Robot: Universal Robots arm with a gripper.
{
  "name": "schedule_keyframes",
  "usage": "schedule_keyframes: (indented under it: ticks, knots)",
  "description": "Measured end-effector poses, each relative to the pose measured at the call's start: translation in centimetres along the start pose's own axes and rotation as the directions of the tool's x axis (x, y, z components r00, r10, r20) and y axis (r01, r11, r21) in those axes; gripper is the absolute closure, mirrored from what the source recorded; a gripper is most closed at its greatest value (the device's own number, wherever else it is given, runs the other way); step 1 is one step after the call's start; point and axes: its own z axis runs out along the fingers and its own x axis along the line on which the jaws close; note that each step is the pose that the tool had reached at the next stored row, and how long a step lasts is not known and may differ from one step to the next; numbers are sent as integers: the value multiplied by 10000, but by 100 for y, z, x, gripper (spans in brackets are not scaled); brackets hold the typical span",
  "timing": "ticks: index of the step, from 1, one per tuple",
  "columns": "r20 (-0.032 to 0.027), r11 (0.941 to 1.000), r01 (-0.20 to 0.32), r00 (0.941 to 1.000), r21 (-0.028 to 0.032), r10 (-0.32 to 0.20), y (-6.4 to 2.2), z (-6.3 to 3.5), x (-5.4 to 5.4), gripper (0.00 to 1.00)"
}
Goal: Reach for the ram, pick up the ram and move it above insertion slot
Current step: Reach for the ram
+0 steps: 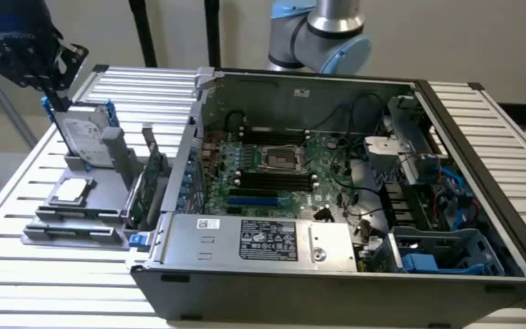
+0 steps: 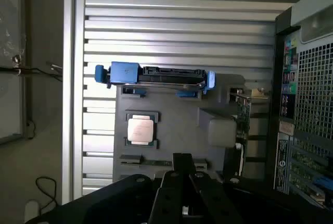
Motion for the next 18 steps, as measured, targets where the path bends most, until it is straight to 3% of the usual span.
schedule_keyframes:
  ticks: [14,18]
  knots:
    - [0,10000,0,10000,0,0,0,0,0,89]
    - [-36,10000,-4,10000,1,4,-119,-1,3,89]
